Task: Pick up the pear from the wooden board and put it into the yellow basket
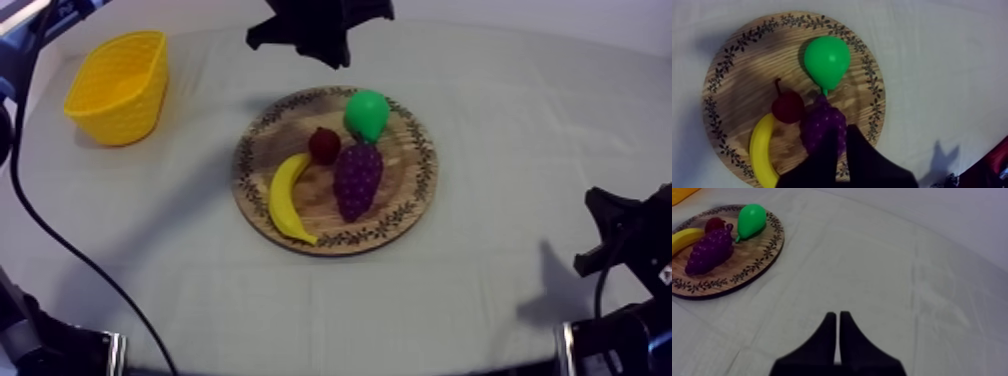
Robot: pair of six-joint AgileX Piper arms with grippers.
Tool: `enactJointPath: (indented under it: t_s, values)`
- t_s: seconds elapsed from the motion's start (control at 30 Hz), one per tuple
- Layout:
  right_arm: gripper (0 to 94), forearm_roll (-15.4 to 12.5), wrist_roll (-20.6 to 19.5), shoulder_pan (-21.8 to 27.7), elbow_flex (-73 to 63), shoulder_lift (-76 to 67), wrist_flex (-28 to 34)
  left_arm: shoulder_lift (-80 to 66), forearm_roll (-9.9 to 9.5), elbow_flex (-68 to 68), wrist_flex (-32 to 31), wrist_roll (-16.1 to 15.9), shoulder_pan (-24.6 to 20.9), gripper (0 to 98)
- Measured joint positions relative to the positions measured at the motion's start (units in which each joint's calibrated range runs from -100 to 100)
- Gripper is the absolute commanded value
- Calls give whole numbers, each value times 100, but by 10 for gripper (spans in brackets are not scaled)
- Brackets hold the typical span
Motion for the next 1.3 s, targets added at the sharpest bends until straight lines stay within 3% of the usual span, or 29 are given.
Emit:
enactJointPath:
  t_s: [0.27,0.53,0.87,1.3]
  values:
    - [4,0,0,0,0,0,0,173,-153,-592,462,145,24,326]
    - [4,0,0,0,0,0,0,295,-134,-643,567,113,25,543]
    - [4,0,-10,0,0,0,0,412,-190,-560,626,290,46,836]
    - [4,0,-4,0,0,0,0,1117,-135,-1247,624,335,53,953]
